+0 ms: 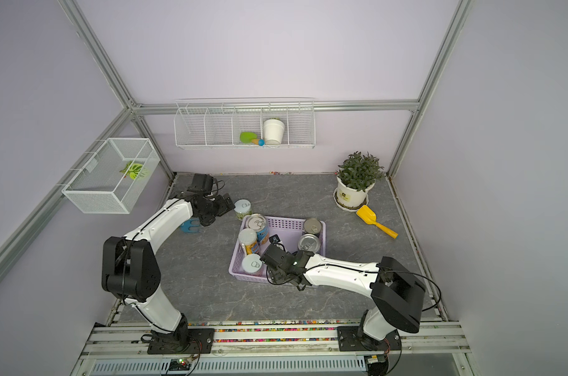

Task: Put the canned food in the basket
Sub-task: Place the canned food in the basket.

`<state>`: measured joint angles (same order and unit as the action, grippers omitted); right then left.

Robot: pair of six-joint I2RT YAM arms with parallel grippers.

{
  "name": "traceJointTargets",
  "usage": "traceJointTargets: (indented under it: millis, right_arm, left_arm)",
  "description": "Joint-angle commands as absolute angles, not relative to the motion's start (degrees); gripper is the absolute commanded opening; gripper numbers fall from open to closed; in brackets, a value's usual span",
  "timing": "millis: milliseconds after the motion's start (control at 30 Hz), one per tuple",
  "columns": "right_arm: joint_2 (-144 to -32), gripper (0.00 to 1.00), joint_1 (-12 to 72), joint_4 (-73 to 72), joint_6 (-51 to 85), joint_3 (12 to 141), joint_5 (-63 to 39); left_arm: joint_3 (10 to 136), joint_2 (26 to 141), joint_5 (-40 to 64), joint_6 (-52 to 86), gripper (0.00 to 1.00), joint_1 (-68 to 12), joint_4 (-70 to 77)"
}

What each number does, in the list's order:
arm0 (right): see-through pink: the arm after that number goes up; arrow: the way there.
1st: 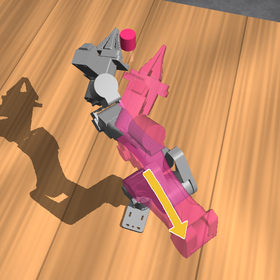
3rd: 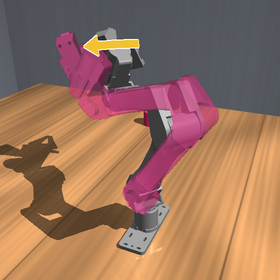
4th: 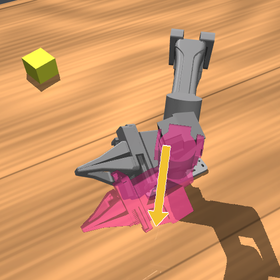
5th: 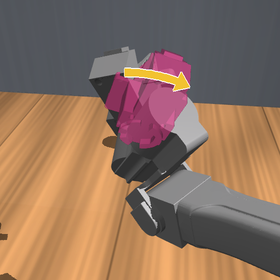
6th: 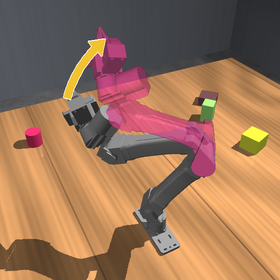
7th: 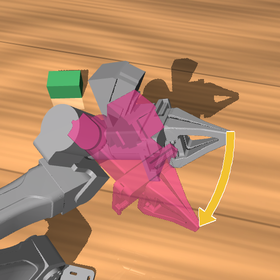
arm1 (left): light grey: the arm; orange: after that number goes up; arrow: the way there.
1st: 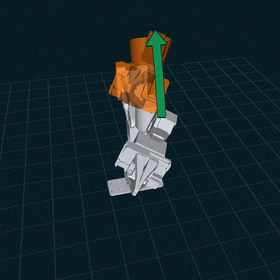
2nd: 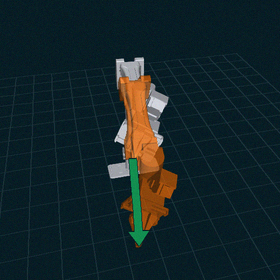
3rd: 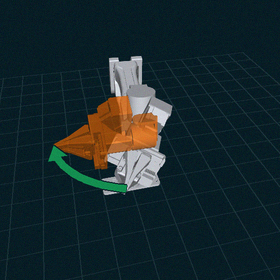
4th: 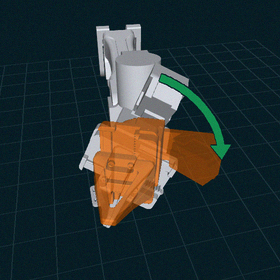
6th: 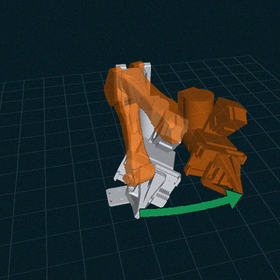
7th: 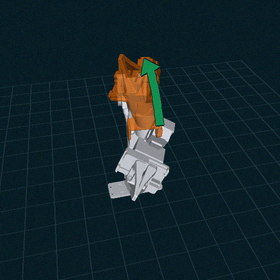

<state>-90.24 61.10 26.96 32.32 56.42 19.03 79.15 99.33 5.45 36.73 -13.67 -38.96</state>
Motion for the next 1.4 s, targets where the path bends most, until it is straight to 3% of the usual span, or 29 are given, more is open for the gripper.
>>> traceJointTargets:
  millis: [0,500,733,933,1100,1367]
  right_arm:
    - [-93.15,0.44,61.61,28.74,32.61,56.69,17.10]
    - [-98.19,0.48,60.64,32.42,35.09,56.34,18.21]
    - [-100.01,0.72,60.43,35.90,36.55,56.14,20.22]
    - [-99.49,0.78,60.43,38.05,37.42,56.32,22.04]
    - [-98.63,0.96,60.44,39.96,37.92,56.51,22.98]
    - [-93.55,0.98,60.99,38.26,35.74,56.49,22.64]
  left_arm:
    - [78.48,98.11,4.13,35.34,1.00,-13.92,-39.72]
    - [77.96,97.10,4.16,35.51,1.00,-13.97,-39.99]
    - [77.78,96.43,3.71,35.08,1.00,-13.92,-40.73]
    - [77.83,95.43,3.25,35.01,1.00,-13.94,-41.08]
    - [77.76,95.38,3.67,34.81,1.00,-13.92,-40.84]
    - [80.42,98.34,5.20,34.03,1.00,-14.88,-39.99]
